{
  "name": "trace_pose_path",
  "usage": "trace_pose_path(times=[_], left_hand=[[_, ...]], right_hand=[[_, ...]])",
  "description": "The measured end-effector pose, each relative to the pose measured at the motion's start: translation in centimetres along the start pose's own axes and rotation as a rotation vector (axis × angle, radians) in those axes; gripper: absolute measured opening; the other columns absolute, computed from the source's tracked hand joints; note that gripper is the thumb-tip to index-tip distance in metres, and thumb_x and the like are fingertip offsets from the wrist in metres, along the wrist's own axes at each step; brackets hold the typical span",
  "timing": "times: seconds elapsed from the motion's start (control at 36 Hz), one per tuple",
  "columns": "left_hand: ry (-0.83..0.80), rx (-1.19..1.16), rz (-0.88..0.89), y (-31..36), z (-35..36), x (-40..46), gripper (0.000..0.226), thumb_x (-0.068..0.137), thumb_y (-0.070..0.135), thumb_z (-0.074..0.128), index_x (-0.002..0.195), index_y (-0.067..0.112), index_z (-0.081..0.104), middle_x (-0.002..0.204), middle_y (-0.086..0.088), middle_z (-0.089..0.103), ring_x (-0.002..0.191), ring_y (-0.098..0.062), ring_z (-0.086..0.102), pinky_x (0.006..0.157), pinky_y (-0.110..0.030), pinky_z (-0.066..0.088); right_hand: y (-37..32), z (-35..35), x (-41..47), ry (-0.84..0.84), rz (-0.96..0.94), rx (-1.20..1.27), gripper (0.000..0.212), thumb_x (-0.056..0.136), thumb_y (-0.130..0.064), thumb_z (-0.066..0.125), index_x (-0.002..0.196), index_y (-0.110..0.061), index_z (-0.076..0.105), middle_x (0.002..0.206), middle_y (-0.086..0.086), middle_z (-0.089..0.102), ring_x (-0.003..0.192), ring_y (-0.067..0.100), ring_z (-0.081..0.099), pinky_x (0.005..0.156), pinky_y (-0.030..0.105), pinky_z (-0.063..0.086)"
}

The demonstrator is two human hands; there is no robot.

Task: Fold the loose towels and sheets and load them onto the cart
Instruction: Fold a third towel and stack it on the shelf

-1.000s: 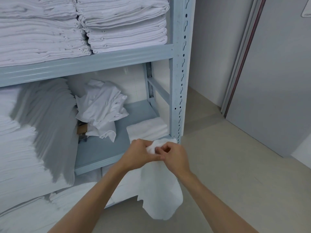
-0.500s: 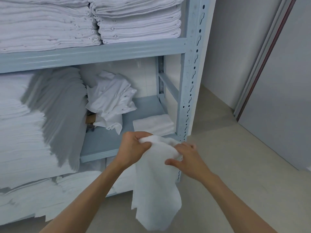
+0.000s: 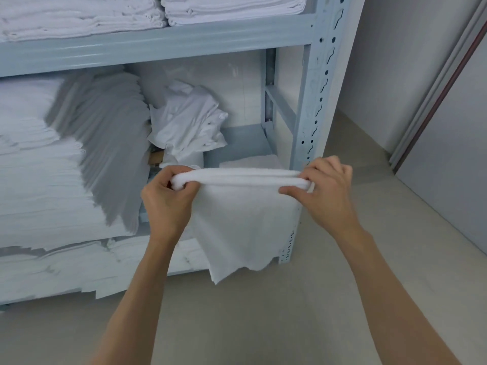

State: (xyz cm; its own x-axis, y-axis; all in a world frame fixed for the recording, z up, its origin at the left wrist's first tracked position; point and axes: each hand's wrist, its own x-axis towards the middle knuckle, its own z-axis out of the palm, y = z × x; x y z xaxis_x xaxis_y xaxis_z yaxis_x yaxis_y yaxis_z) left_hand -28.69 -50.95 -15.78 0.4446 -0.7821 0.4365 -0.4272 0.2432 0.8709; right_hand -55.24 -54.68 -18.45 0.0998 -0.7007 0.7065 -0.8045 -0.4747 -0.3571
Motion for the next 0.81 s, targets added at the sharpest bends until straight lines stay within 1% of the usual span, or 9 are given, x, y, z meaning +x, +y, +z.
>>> trace_pose_path(times=[0.08, 0.19, 0.28, 0.36, 0.44, 0.53, 0.67, 0.75, 0.81], left_hand=[[-0.013, -0.026, -0.017, 0.1, -0.1, -0.2, 0.029, 0.075, 0.003, 0.07, 0.079, 0.032, 0.071, 0.07, 0.025, 0.068, 0.066, 0.008, 0.058, 0.059, -0.006, 0.044], [-0.059, -0.118, -0.071, 0.5, 0.6, -1.1, 0.031, 0.075, -0.001, 0.067, 0.077, 0.029, 0.073, 0.071, 0.019, 0.07, 0.064, 0.006, 0.058, 0.058, -0.009, 0.046], [-0.081, -0.176, -0.117, 1.1, 1.2, -1.6, 0.033, 0.073, -0.003, 0.063, 0.072, 0.028, 0.073, 0.066, 0.016, 0.067, 0.058, 0.002, 0.055, 0.054, -0.012, 0.044], [-0.031, -0.19, -0.16, 1.4, 1.3, -1.3, 0.033, 0.074, -0.004, 0.063, 0.071, 0.027, 0.072, 0.065, 0.017, 0.067, 0.059, 0.004, 0.056, 0.055, -0.011, 0.045], [0.018, -0.188, -0.2, 1.2, 0.8, -0.7, 0.032, 0.074, -0.004, 0.063, 0.071, 0.026, 0.072, 0.062, 0.02, 0.067, 0.057, 0.006, 0.055, 0.05, -0.009, 0.042], [0.033, -0.19, -0.217, 0.9, 0.1, -0.6, 0.03, 0.073, -0.002, 0.062, 0.07, 0.026, 0.072, 0.058, 0.019, 0.064, 0.055, 0.005, 0.051, 0.048, -0.009, 0.039], [0.016, -0.156, -0.197, 0.9, -0.5, -0.6, 0.025, 0.069, 0.004, 0.062, 0.072, 0.026, 0.073, 0.059, 0.02, 0.064, 0.057, 0.004, 0.051, 0.05, -0.009, 0.038], [0.001, -0.133, -0.166, 1.1, -0.2, -0.9, 0.03, 0.073, -0.002, 0.063, 0.073, 0.026, 0.073, 0.059, 0.02, 0.064, 0.056, 0.004, 0.051, 0.05, -0.009, 0.038], [-0.005, -0.123, -0.138, 1.3, -0.1, -1.0, 0.03, 0.073, 0.0, 0.063, 0.072, 0.028, 0.073, 0.059, 0.019, 0.063, 0.055, 0.003, 0.051, 0.05, -0.01, 0.038]], right_hand=[[1.0, -0.6, 0.6, -0.075, 0.012, -0.043, 0.061, 0.072, -0.073, 0.058, 0.055, -0.015, 0.061, 0.06, -0.01, 0.05, 0.079, 0.015, 0.043, 0.079, 0.027, 0.017], [1.9, -1.2, 0.8, -0.278, 0.102, -0.05, 0.07, 0.066, -0.081, 0.047, 0.053, -0.014, 0.058, 0.054, -0.007, 0.05, 0.072, 0.016, 0.044, 0.076, 0.031, 0.022], [2.1, -1.9, 1.1, -0.389, 0.233, 0.088, 0.074, 0.055, -0.082, 0.055, 0.053, -0.008, 0.053, 0.046, -0.003, 0.041, 0.049, 0.014, 0.032, 0.055, 0.022, 0.028], [1.5, -2.7, 1.2, -0.425, 0.272, 0.245, 0.067, 0.049, -0.077, 0.065, 0.051, -0.011, 0.06, 0.045, -0.001, 0.041, 0.045, 0.011, 0.03, 0.044, 0.019, 0.028], [0.8, -3.3, 1.3, -0.393, 0.252, 0.343, 0.047, 0.046, -0.073, 0.069, 0.055, -0.027, 0.069, 0.063, 0.004, 0.058, 0.053, 0.01, 0.043, 0.051, 0.016, 0.032], [0.4, -3.6, 1.3, -0.471, 0.18, 0.298, 0.035, 0.044, -0.066, 0.077, 0.064, -0.038, 0.07, 0.079, -0.002, 0.057, 0.07, 0.011, 0.052, 0.062, 0.024, 0.042], [1.2, -4.1, 0.2, -0.621, 0.007, 0.207, 0.031, 0.068, -0.028, 0.087, 0.096, -0.018, 0.078, 0.085, -0.009, 0.062, 0.09, 0.011, 0.043, 0.081, 0.035, 0.044], [1.5, -4.0, -0.4, -0.612, -0.048, 0.145, 0.024, 0.072, -0.02, 0.086, 0.093, -0.014, 0.078, 0.084, -0.005, 0.061, 0.087, 0.015, 0.042, 0.079, 0.039, 0.043], [1.4, -4.0, -0.7, -0.57, -0.067, 0.113, 0.024, 0.074, -0.02, 0.085, 0.096, -0.016, 0.078, 0.082, -0.009, 0.057, 0.083, 0.011, 0.036, 0.075, 0.034, 0.037]])
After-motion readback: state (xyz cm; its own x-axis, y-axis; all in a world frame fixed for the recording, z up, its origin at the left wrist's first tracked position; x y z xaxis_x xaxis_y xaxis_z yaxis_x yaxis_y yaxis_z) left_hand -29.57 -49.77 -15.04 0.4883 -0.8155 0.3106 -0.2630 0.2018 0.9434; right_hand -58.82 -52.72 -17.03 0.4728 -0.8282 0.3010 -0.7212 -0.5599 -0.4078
